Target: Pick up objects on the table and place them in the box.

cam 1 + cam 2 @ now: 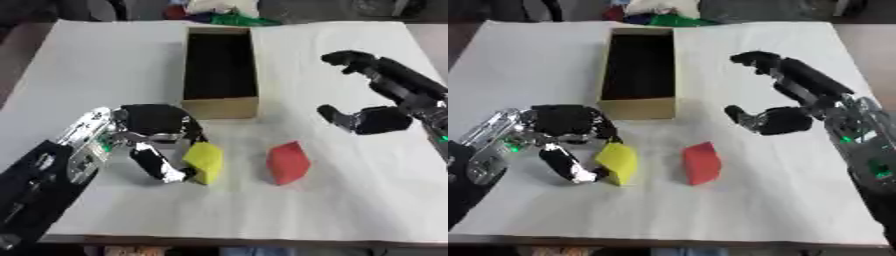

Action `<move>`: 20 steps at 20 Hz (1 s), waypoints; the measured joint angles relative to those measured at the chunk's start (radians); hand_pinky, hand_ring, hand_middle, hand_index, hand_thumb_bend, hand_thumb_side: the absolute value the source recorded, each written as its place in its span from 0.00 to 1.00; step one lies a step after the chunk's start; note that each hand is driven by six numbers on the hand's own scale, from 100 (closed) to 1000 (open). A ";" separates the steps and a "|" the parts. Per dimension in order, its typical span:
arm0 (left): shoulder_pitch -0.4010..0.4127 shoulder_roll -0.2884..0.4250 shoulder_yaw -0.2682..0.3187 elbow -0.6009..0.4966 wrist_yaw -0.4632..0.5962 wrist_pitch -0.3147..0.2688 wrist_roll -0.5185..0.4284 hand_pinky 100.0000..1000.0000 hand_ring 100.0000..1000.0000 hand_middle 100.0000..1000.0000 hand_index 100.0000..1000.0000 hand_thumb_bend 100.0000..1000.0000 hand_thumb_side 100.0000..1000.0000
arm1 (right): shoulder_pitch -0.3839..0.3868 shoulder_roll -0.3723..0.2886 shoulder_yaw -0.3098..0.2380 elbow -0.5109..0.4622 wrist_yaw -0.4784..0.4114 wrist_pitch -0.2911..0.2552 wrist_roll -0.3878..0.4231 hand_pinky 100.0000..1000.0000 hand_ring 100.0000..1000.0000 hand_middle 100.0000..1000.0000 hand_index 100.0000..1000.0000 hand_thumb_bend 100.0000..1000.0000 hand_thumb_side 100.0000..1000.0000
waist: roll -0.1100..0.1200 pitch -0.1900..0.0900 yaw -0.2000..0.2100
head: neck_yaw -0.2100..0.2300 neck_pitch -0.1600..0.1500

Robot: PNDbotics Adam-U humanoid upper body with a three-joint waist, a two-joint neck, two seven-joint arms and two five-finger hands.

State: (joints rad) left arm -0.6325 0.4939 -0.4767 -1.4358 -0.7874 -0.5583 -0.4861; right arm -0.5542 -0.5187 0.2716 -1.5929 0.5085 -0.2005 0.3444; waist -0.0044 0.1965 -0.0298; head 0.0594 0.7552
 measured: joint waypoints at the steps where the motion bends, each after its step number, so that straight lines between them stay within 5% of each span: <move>1: -0.001 0.002 0.000 -0.008 0.005 0.000 0.000 0.74 0.64 0.52 0.76 0.05 0.60 | 0.000 0.000 0.000 0.001 0.000 0.000 0.000 0.83 0.93 0.92 1.00 0.22 0.52 | 0.000 0.000 0.000 | 0.000 0.000; 12: -0.076 0.121 0.074 -0.135 0.120 0.072 0.003 0.75 0.65 0.52 0.76 0.10 0.51 | 0.006 0.000 0.000 0.002 0.000 -0.001 -0.002 0.83 0.93 0.91 1.00 0.21 0.53 | 0.008 -0.003 0.000 | -0.002 0.000; 20: -0.206 0.093 0.148 -0.016 0.101 0.135 0.039 0.75 0.65 0.52 0.76 0.13 0.47 | 0.008 0.003 0.003 0.003 -0.001 -0.002 -0.001 0.83 0.93 0.91 1.00 0.21 0.53 | 0.007 -0.005 -0.018 | 0.000 0.000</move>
State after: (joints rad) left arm -0.8390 0.5865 -0.3291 -1.4514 -0.6863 -0.4236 -0.4471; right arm -0.5461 -0.5154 0.2751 -1.5900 0.5077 -0.2028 0.3439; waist 0.0028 0.1914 -0.0473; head 0.0589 0.7548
